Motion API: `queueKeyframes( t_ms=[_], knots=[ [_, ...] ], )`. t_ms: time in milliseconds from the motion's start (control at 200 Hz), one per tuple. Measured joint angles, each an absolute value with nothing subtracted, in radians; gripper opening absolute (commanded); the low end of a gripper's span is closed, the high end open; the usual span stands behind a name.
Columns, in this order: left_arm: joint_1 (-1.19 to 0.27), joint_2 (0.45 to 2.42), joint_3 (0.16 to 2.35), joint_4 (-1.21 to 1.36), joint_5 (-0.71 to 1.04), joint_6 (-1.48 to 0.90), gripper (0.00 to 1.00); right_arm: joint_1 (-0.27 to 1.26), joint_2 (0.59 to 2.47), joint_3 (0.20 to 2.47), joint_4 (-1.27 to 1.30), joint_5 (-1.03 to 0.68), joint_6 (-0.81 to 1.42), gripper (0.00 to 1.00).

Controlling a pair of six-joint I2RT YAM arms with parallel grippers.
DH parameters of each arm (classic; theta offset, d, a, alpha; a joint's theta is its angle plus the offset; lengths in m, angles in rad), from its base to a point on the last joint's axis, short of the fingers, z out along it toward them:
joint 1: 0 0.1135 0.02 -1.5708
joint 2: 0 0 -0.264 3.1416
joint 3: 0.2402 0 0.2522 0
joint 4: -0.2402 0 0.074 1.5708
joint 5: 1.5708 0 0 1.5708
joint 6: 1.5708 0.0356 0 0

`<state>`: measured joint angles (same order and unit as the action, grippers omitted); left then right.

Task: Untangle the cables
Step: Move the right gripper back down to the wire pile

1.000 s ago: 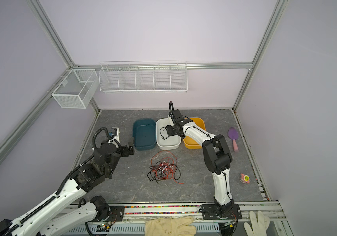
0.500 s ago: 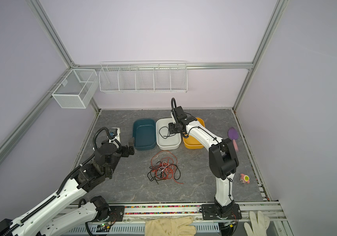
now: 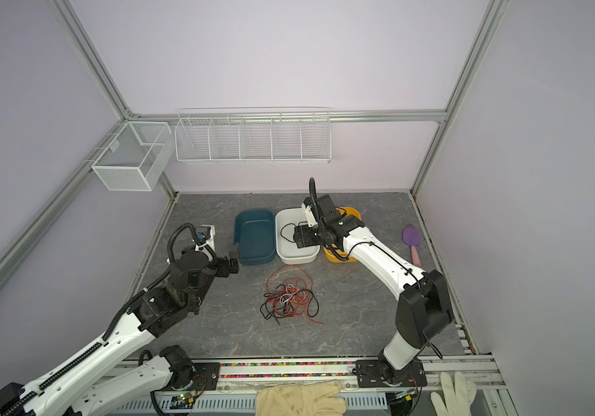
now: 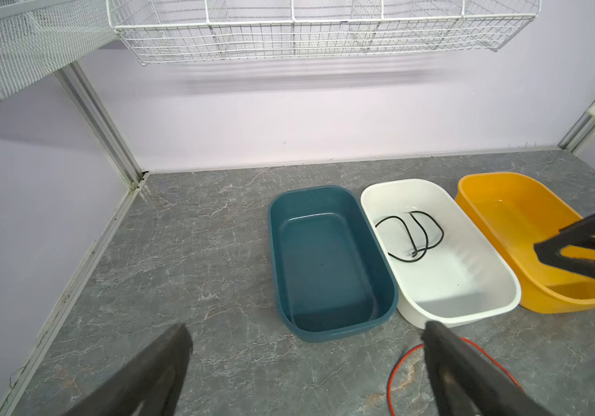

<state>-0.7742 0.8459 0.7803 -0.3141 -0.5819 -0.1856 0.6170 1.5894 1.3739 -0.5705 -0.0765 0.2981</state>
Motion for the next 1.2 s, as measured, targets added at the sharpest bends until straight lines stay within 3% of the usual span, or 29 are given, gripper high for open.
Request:
queueKeyframes(
  t_ms=[240, 685, 869, 1009, 1199],
  knots=[
    [-0.774, 0.857, 0.781, -0.329, -0.566, -0.181, 0.99, 0.781, 1.428, 1.133, -0.509, -0.107, 0.310, 0.76],
    [-0.774, 0.848, 0.781, -0.335, -0.552, -0.170, 1.00, 1.094, 1.367, 0.943, -0.377, -0.011, 0.480, 0.74],
    [-0.774, 0.848, 0.781, -0.335, -0.552, -0.170, 1.00, 1.135, 1.368, 0.908, -0.323, 0.060, 0.562, 0.71],
    [-0.774, 0.848, 0.781, -0.335, -0.552, -0.170, 1.00, 1.146, 1.390, 0.904, -0.280, 0.090, 0.615, 0.61],
    [-0.774, 0.848, 0.781, -0.335, -0.552, -0.167, 0.99, 1.170, 1.421, 0.903, -0.231, 0.118, 0.678, 0.58]
  ],
)
